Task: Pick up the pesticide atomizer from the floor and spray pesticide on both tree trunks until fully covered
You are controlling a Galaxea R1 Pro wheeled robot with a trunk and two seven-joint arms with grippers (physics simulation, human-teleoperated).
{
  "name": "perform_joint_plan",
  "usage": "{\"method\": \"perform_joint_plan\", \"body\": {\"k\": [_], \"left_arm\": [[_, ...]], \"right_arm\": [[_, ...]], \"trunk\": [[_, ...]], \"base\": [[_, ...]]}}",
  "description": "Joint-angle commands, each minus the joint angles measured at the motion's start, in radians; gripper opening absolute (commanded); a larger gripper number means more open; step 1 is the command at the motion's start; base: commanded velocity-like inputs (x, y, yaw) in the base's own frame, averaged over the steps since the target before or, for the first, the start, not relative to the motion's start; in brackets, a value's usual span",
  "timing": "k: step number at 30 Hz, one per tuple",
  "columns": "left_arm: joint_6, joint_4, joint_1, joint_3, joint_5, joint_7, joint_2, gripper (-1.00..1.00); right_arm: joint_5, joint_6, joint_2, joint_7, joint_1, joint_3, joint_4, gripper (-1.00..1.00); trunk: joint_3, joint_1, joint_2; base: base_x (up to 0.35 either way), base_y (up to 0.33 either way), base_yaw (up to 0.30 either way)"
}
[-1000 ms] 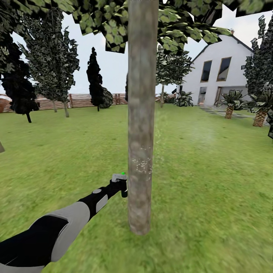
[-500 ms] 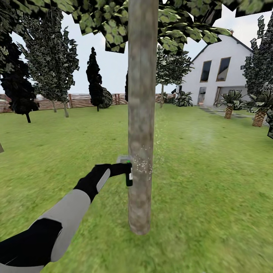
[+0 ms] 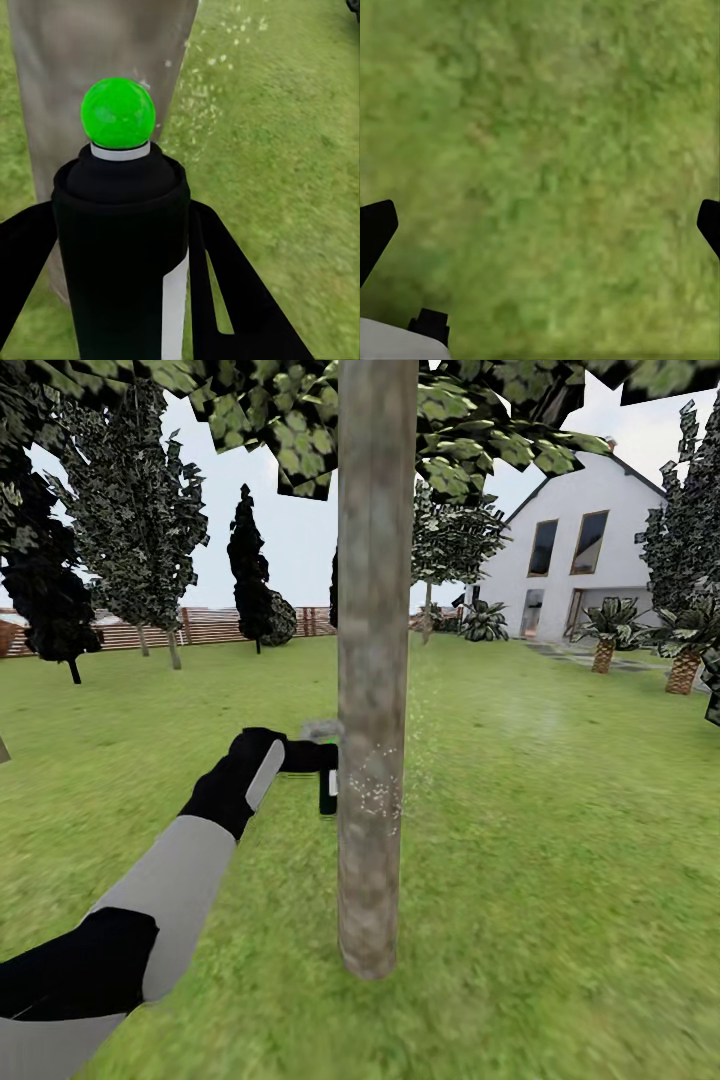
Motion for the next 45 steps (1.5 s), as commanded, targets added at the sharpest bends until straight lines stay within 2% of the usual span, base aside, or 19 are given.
{"method": "perform_joint_plan", "body": {"k": [1,3,6,10,11,15,19,22,27,32,36,37,39,41,43,45], "left_arm": [[0.003,0.0,-0.015,0.001,0.0,0.001,-0.001,-1.0],[0.015,0.0,-0.049,0.001,0.0,0.002,-0.001,-1.0],[0.106,0.003,-0.162,0.001,0.0,0.003,0.0,-1.0],[0.131,0.012,-0.248,0.001,-0.001,0.002,0.0,-1.0],[0.135,0.016,-0.285,0.002,-0.001,0.002,0.0,-1.0],[0.139,0.036,-0.345,0.022,-0.001,0.002,0.0,-1.0],[0.139,0.116,-0.458,0.027,0.0,0.002,0.0,-1.0],[0.14,0.157,-0.544,0.056,0.0,0.002,-0.001,-1.0],[0.142,0.184,-0.642,0.061,0.0,0.001,-0.001,-1.0],[0.142,0.248,-0.745,0.062,0.0,0.0,-0.001,-1.0],[0.142,0.256,-0.771,0.063,0.002,0.0,-0.001,-1.0],[0.142,0.256,-0.772,0.064,0.02,0.0,-0.001,-1.0],[0.142,0.257,-0.773,0.067,0.152,0.0,-0.001,-1.0],[0.142,0.258,-0.773,0.067,0.219,0.0,-0.002,-1.0],[0.142,0.281,-0.773,0.066,0.244,0.0,-0.002,-1.0],[0.139,0.35,-0.773,0.066,0.246,0.0,-0.002,-1.0]], "right_arm": [[0.0,0.0,0.0,0.0,0.0,0.0,0.0,1.0],[0.0,0.0,0.0,0.0,0.0,0.0,0.0,1.0],[0.0,0.0,0.001,0.0,0.0,0.0,0.0,1.0],[0.0,0.0,0.001,0.0,0.006,0.0,0.0,1.0],[0.0,0.0,0.0,0.0,0.007,0.0,0.0,1.0],[0.0,0.0,0.0,0.0,0.008,0.0,0.0,1.0],[0.0,0.0,0.001,0.0,0.008,0.001,0.0,1.0],[0.0,0.0,0.001,0.0,0.013,0.002,0.0,1.0],[0.0,0.0,0.001,0.0,0.014,0.002,0.0,1.0],[0.0,0.0,0.001,0.0,0.014,0.002,0.0,1.0],[0.001,0.0,0.001,0.0,0.014,0.002,0.0,1.0],[0.001,0.0,0.001,0.0,0.014,0.002,0.0,1.0],[0.001,0.0,0.001,0.0,0.014,0.002,0.0,1.0],[0.0,0.0,0.001,0.0,0.014,0.002,0.0,1.0],[0.0,0.0,0.001,0.0,0.014,0.002,0.0,1.0],[0.0,0.0,0.001,0.0,0.014,0.002,0.0,1.0]], "trunk": [[0.0,0.0,0.0],[0.0,0.0,0.0],[0.0,0.0,0.0],[0.0,0.0,0.0],[0.0,0.0,0.0],[0.0,0.0,0.0],[0.0,0.0,0.0],[0.0,0.0,0.0],[0.0,0.0,0.0],[0.0,0.0,0.0],[0.0,0.0,0.0],[0.0,0.0,0.0],[0.0,0.0,0.0],[0.0,0.0,0.0],[0.0,0.0,0.0],[0.0,0.0,0.0]], "base": [[0.0,0.0,0.0],[0.0,0.0,0.0],[0.0,0.0,0.0],[0.0,0.0,0.0],[0.0,0.0,0.0],[0.0,0.0,0.0],[0.0,0.0,0.0],[0.0,0.0,0.0],[0.0,0.0,0.0],[0.0,0.0,0.0],[0.0,0.0,0.0],[0.0,0.0,0.0],[0.0,0.0,0.0],[0.0,0.0,0.0],[0.0,0.0,0.0],[0.0,0.0,0.0]]}}
